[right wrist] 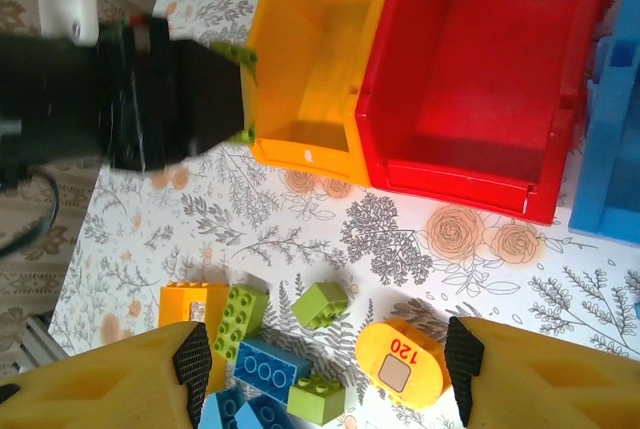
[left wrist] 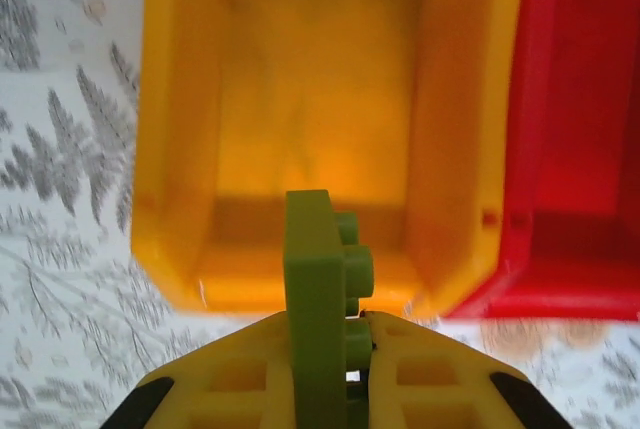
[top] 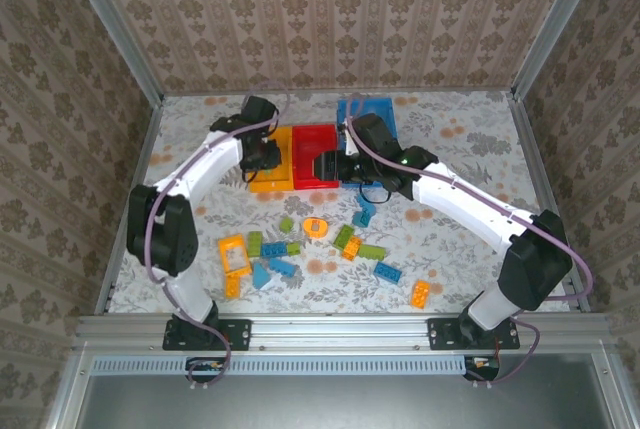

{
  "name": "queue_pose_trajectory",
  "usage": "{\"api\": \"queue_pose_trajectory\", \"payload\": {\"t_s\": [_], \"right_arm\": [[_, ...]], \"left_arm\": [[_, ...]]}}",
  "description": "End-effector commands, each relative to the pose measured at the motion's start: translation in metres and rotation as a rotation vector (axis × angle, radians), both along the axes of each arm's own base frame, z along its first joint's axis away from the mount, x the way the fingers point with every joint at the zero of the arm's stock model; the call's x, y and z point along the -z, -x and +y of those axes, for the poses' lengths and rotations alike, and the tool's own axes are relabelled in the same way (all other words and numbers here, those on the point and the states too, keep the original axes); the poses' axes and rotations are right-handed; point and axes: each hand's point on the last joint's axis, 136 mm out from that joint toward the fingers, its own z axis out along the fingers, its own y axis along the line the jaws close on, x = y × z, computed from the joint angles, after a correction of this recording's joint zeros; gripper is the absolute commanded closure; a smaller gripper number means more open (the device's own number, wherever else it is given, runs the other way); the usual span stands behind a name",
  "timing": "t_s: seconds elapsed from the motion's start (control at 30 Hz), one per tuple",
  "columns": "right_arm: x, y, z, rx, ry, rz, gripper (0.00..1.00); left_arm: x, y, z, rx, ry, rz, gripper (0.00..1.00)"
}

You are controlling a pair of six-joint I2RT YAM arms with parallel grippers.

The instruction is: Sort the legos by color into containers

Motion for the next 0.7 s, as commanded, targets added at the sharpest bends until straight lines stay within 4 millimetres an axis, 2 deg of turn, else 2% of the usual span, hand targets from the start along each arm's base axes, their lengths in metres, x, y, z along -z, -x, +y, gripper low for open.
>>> {"api": "queue_pose_trajectory", "payload": {"t_s": [0.0, 0.1, 0.23, 0.37, 0.5, 0.57, 0.67], "right_arm": [[0.013, 0.000, -0.003, 0.018, 0.015, 0.019, 0.33], [0.027, 0.004, -0.012, 0.035, 0.042, 0.040, 0.32], [0.052, 0.011, -0.030, 0.070, 0.100, 0.089, 0.31], [0.078, 0.019, -0.055, 0.114, 0.162, 0.152, 0.30], [0.099, 0.027, -0.076, 0.137, 0.231, 0.202, 0.29], [0.108, 0.030, -0.086, 0.142, 0.278, 0.215, 0.28], [0.121, 0.028, -0.099, 0.148, 0.330, 0.231, 0.28]], "left_arm": [[0.020, -0.015, 0.003, 0.054, -0.046, 0.054, 0.84], [0.036, -0.026, 0.003, 0.061, -0.054, 0.088, 0.81], [0.055, -0.029, 0.002, 0.069, -0.057, 0.127, 0.77], [0.061, -0.027, 0.001, 0.071, -0.057, 0.143, 0.65], [0.052, -0.028, 0.001, 0.072, -0.051, 0.125, 0.57], [0.040, -0.028, 0.000, 0.069, -0.040, 0.104, 0.56], [0.011, -0.022, -0.003, 0.064, -0.010, 0.048, 0.50]]}}
